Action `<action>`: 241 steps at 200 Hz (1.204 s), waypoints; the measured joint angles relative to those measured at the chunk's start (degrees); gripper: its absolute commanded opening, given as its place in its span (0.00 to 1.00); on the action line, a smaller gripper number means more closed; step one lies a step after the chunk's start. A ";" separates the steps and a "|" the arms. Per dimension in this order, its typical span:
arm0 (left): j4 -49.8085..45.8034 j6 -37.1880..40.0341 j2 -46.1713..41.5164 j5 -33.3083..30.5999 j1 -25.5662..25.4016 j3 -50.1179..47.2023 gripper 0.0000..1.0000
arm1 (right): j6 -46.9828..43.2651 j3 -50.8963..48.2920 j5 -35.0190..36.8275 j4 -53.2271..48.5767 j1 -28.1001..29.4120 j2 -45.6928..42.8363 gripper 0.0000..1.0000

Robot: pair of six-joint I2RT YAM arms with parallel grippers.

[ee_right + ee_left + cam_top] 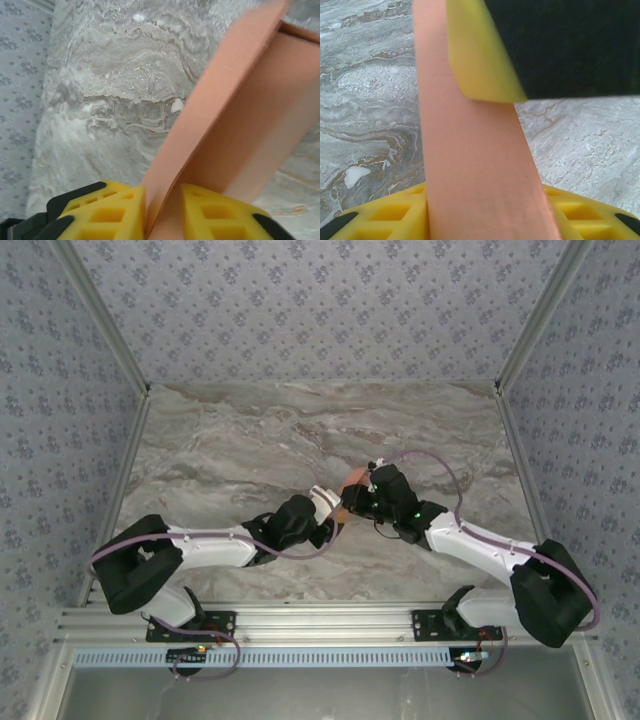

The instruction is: Fold the paper box

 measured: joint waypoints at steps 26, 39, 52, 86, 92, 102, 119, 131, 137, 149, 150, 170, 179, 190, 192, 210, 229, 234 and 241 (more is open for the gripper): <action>0.04 1.73 -1.64 2.25 1.70 -1.44 0.42 | -4.68 2.08 0.87 -4.74 -0.13 -3.34 0.43; -0.44 2.58 -2.64 3.74 3.06 -1.99 0.40 | -8.17 4.11 1.29 -7.63 -0.44 -5.05 0.46; -1.40 3.67 -3.45 5.88 4.61 -2.05 0.38 | -12.44 6.99 1.77 -10.93 -0.90 -6.49 0.50; -5.62 7.28 -5.35 11.89 8.09 -1.70 0.34 | -25.22 13.29 1.40 -17.92 -3.21 -8.37 0.56; -6.32 7.93 -5.55 13.35 8.83 -1.57 0.34 | -27.39 13.77 0.98 -18.58 -4.02 -8.46 0.56; -7.50 8.92 -5.84 15.82 10.29 -1.16 0.33 | -31.28 14.08 0.00 -19.43 -5.81 -8.66 0.56; -9.84 10.88 -6.23 20.09 13.42 -0.20 0.32 | -36.89 14.08 -2.27 -20.87 -9.07 -8.74 0.56; -11.74 12.52 -6.73 22.51 15.43 0.48 0.32 | -40.63 14.08 -3.89 -21.55 -11.17 -8.81 0.56; -12.76 13.53 -7.02 23.58 16.28 0.87 0.32 | -42.88 14.08 -4.66 -21.79 -11.96 -8.83 0.56; -14.27 15.82 -7.65 25.81 17.59 1.57 0.32 | -47.01 14.08 -5.90 -22.18 -12.41 -8.94 0.56; -14.40 16.06 -7.74 26.12 17.73 1.66 0.32 | -47.45 14.08 -6.03 -22.23 -12.41 -8.96 0.56; -15.80 20.37 -9.25 30.14 19.39 1.86 0.32 | -54.14 14.08 -7.58 -23.61 -12.02 -9.18 0.56; -16.31 22.18 -9.86 31.85 20.11 1.86 0.32 | -56.70 14.10 -7.96 -24.50 -11.93 -9.18 0.56; -17.00 24.37 -10.38 33.77 20.96 1.90 0.32 | -59.80 14.12 -8.17 -25.83 -11.93 -9.05 0.56; -17.22 24.74 -10.43 34.14 21.14 1.92 0.32 | -60.35 14.16 -8.26 -26.08 -11.93 -9.01 0.56; -19.45 28.22 -10.49 36.50 22.23 2.51 0.32 | -64.65 15.06 -8.87 -28.37 -12.02 -7.69 0.56; -21.81 31.41 -10.49 38.42 22.99 3.28 0.32 | -68.57 16.26 -9.81 -30.01 -12.41 -5.77 0.55; -22.36 32.13 -10.49 38.86 23.12 3.48 0.32 | -69.53 16.57 -10.12 -30.47 -12.63 -5.33 0.55; -23.19 33.16 -10.49 39.56 23.30 3.74 0.32 | -70.90 16.98 -10.73 -31.21 -12.92 -4.72 0.55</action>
